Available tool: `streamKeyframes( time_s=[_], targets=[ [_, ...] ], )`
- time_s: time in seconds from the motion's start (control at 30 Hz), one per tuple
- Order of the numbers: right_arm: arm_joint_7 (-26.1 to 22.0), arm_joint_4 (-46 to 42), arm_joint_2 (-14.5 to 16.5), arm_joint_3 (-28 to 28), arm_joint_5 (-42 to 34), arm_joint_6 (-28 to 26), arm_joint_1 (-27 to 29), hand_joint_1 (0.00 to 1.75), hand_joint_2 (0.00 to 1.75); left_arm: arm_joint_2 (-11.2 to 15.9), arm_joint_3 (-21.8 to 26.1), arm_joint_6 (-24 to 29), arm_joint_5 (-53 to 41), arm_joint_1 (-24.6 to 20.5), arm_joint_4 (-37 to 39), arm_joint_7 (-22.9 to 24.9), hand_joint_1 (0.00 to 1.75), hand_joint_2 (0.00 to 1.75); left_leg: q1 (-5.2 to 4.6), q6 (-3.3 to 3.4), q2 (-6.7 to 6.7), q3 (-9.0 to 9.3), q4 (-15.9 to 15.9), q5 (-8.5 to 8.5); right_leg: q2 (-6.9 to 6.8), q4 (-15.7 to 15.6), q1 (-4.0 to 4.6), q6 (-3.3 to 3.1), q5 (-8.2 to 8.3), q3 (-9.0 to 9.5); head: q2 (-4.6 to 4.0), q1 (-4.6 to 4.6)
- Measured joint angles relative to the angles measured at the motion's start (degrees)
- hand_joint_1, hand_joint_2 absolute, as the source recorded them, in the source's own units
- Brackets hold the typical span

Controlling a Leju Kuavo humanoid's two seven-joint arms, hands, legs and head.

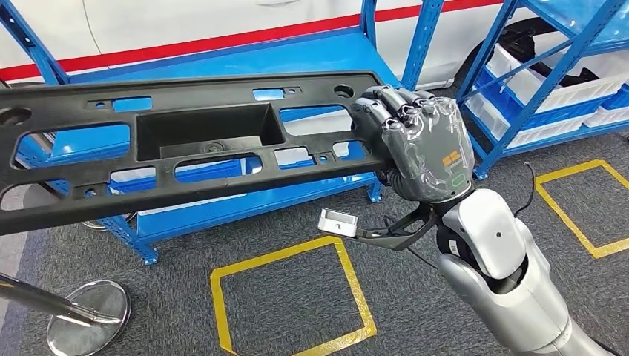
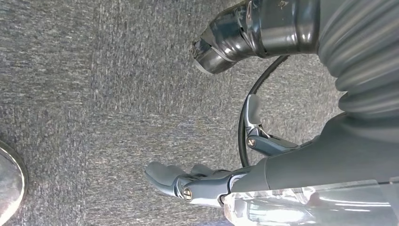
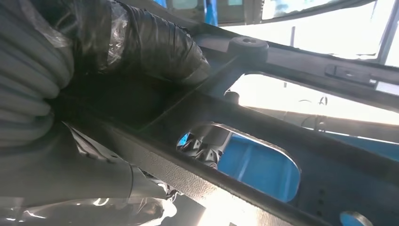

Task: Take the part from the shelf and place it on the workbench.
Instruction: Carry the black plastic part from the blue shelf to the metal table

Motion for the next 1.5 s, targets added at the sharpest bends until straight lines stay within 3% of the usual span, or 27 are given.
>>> streamKeyframes(
  time_s=[0.13,0.2,0.27,0.3,0.33,0.37,0.43,0.5,0.53,0.6,0.67,0.73,0.8,0.83,0.9,0.97,1.03,1.1,1.13,1.17,1.23,1.27,1.33,1.37,1.4,1.43,1.5],
  targets=[
    [0.21,0.01,0.03,0.00,-0.22,-0.01,-0.27,1.75,1.75,-0.05,0.03,0.00,-0.20,0.08,0.00,-0.17,0.00,1.75,0.25,1.64,0.59,-0.06,-0.97,0.40,0.68,0.91,0.14,1.38,-0.23,-0.76,0.00,0.05],
    [0.26,0.05,0.03,0.00,-0.26,0.03,-0.41,1.75,1.75,-0.10,0.03,-0.01,-0.28,0.01,0.00,-0.25,0.00,1.75,0.42,2.35,1.44,-0.25,-1.31,0.81,0.69,5.31,-0.15,2.00,-3.15,-2.77,0.00,0.09],
    [0.26,0.20,0.03,0.00,-0.26,0.09,-0.40,1.75,1.75,-0.10,0.03,-0.02,-0.34,0.01,0.00,-0.27,0.00,1.75,0.36,2.62,2.28,-0.65,-1.26,0.99,0.64,12.58,-0.58,2.51,-6.72,-6.11,0.00,0.11],
    [0.26,0.30,0.03,0.00,-0.25,0.12,-0.36,1.75,1.75,-0.10,0.04,-0.02,-0.41,0.03,0.00,-0.30,0.00,1.75,0.35,2.65,2.75,-0.82,-1.19,1.04,0.59,15.05,-0.82,2.72,-7.38,-7.17,0.00,0.11],
    [0.27,0.39,0.03,0.00,-0.21,0.15,-0.37,1.75,1.75,-0.10,0.04,-0.04,-0.50,0.03,0.00,-0.35,0.00,1.75,0.37,2.65,3.23,-0.94,-1.10,1.06,0.49,15.53,-1.03,2.86,-6.97,-7.24,0.00,0.12],
    [0.27,0.44,0.03,0.00,-0.16,0.19,-0.43,1.75,1.75,-0.11,0.05,-0.07,-0.58,0.01,0.00,-0.43,0.00,1.75,0.39,2.61,3.71,-0.98,-1.01,1.05,0.23,13.81,-1.19,2.92,-5.60,-6.18,0.00,0.12],
    [0.31,0.48,0.03,0.00,0.01,0.27,-0.78,1.75,1.75,-0.15,0.05,-0.16,-0.68,-0.02,0.00,-0.61,0.00,1.75,0.38,2.37,4.66,-0.85,-0.90,0.98,-1.90,6.20,-1.13,2.73,-2.21,-2.01,0.00,0.12],
    [0.37,0.51,0.02,0.00,0.24,0.51,-1.35,1.75,1.75,-0.17,0.05,-0.30,-0.69,0.01,0.00,-0.76,0.00,1.75,0.17,1.73,5.58,-0.78,-0.85,0.97,-3.75,0.92,-0.56,2.12,-0.72,0.41,0.00,0.09],
    [0.42,0.55,0.01,0.00,0.35,0.70,-1.57,1.75,1.75,-0.17,0.05,-0.35,-0.71,0.01,0.00,-0.82,0.00,1.75,0.07,1.32,6.11,-0.74,-0.89,1.01,-3.85,0.28,-0.25,1.83,-0.79,0.44,0.00,0.07],
    [0.51,0.66,-0.04,0.00,0.53,1.05,-1.81,1.75,1.75,-0.17,0.05,-0.43,-0.76,-0.11,0.00,-0.89,0.00,1.75,0.08,0.49,6.95,-0.64,-1.00,0.95,-2.34,0.00,-0.20,1.14,-0.31,0.11,0.00,0.04],
    [0.56,0.76,-0.10,0.00,0.64,1.22,-2.10,1.75,1.75,-0.16,0.05,-0.48,-0.82,-0.23,0.00,-0.91,0.00,1.75,0.33,-0.12,4.88,-1.18,0.47,-0.47,-1.03,-0.51,-0.51,0.30,0.28,0.06,0.00,0.02],
    [0.56,0.88,-0.07,0.00,0.71,1.26,-2.38,1.75,1.75,-0.12,0.07,-0.50,-0.85,-0.15,0.00,-0.92,0.00,1.75,0.42,-0.28,1.60,-3.83,6.35,-4.09,0.28,-0.72,-0.60,-0.31,0.71,-0.19,0.00,-0.02],
    [0.55,1.07,-0.02,0.00,0.72,1.27,-2.39,1.75,1.75,-0.07,0.14,-0.50,-0.85,0.02,0.00,-0.92,0.00,1.75,0.21,-0.15,0.58,-7.26,13.57,-6.99,1.87,-0.56,-0.36,-0.60,0.90,-0.57,0.00,-0.05],
    [0.55,1.17,-0.02,0.00,0.72,1.27,-2.38,1.75,1.75,-0.04,0.18,-0.50,-0.85,0.08,0.00,-0.92,0.00,1.75,0.12,-0.01,0.47,-8.03,15.09,-6.95,2.73,-0.43,-0.21,-0.66,0.94,-0.69,0.00,-0.05],
    [0.55,1.31,-0.02,0.00,0.72,1.27,-2.39,1.75,1.75,-0.03,0.29,-0.50,-0.85,0.13,0.00,-0.92,0.00,1.75,0.04,0.54,-0.20,-6.32,11.33,-3.72,4.43,-0.12,0.02,-0.68,0.95,-0.75,0.00,-0.05],
    [0.54,1.37,-0.02,0.00,0.72,1.27,-2.44,1.75,1.75,0.07,0.46,-0.50,-0.85,0.16,0.01,-0.92,0.00,1.75,0.10,1.33,-2.91,-2.78,3.67,-0.39,5.98,0.23,0.12,-0.54,0.94,-0.95,0.00,-0.01],
    [0.54,1.40,-0.02,0.00,0.72,1.27,-2.47,1.75,1.75,0.18,0.57,-0.51,-0.85,0.16,0.03,-0.92,0.00,1.75,0.05,1.75,-4.62,-1.03,-0.15,0.43,7.43,0.43,-0.07,0.03,1.13,-1.48,0.00,0.01],
    [0.56,1.43,-0.06,0.00,0.72,1.27,-2.48,1.75,1.75,0.20,0.66,-0.51,-0.85,-0.02,0.03,-0.93,0.00,1.75,0.01,1.92,-3.46,-0.73,-0.71,0.54,8.90,0.31,-0.24,0.84,1.50,-1.93,0.00,-0.03],
    [0.57,1.44,-0.10,0.00,0.72,1.27,-2.51,1.75,1.75,0.21,0.73,-0.51,-0.86,-0.11,0.02,-0.93,0.00,1.75,0.12,2.14,-2.62,-0.50,-1.09,0.74,8.36,0.50,-0.13,1.19,1.36,-2.08,0.00,0.00],
    [0.58,1.48,-0.14,0.00,0.74,1.35,-2.63,1.75,1.75,0.19,0.81,-0.51,-0.87,-0.16,0.02,-0.93,0.00,1.75,0.26,2.43,-1.76,-0.27,-1.48,0.92,6.92,1.39,0.01,1.55,0.70,-2.52,0.00,0.09],
    [0.74,1.68,-0.19,0.01,1.00,2.01,-3.00,1.75,1.75,0.13,0.92,-0.52,-1.05,-0.07,0.02,-0.93,0.00,1.75,0.34,2.82,-0.08,0.00,-1.96,1.12,2.70,6.47,0.00,2.19,-2.31,-4.90,0.00,0.27],
    [0.94,1.96,-0.19,0.07,1.27,2.70,-3.29,1.75,1.75,0.10,0.95,-0.52,-1.18,0.00,0.02,-0.92,0.00,1.75,0.30,2.89,0.70,-0.03,-1.97,1.09,1.45,10.13,-0.26,2.48,-4.08,-6.73,0.00,0.31],
    [1.50,3.16,-0.19,0.42,1.84,4.49,-4.43,1.75,1.75,0.09,1.00,-0.66,-1.46,0.04,0.02,-0.93,0.00,1.75,0.27,2.80,2.38,-0.13,-1.87,0.96,0.62,15.12,-0.87,2.90,-5.52,-9.25,0.00,0.31],
    [1.77,4.09,-0.19,0.64,2.03,5.37,-5.33,1.75,1.75,0.09,1.02,-0.81,-1.52,-0.01,0.02,-0.97,0.00,1.75,0.28,2.71,3.20,-0.14,-1.80,0.88,0.39,14.70,-1.11,3.02,-4.69,-8.98,0.00,0.31],
    [1.96,5.17,-0.19,0.85,2.11,6.09,-6.40,1.75,1.75,0.09,1.03,-1.01,-1.63,-0.08,0.02,-1.03,0.00,1.75,0.30,2.56,3.95,-0.11,-1.71,0.77,-0.02,12.11,-1.24,3.05,-3.00,-7.52,0.00,0.31],
    [2.14,6.31,-0.19,1.03,2.14,6.70,-7.50,1.75,1.75,0.08,1.04,-1.22,-1.74,-0.17,0.02,-1.09,0.00,1.75,0.31,2.39,4.60,-0.02,-1.62,0.65,-0.94,8.07,-1.25,2.94,-1.17,-5.29,0.00,0.31],
    [2.62,8.87,-0.13,1.56,2.17,7.84,-10.00,1.75,1.75,0.08,1.04,-1.48,-2.17,-0.26,0.02,-1.13,0.00,1.75,0.14,1.83,5.71,0.08,-1.54,0.43,-2.76,1.67,-0.68,2.33,0.76,-1.91,0.00,0.30]
  ],
)
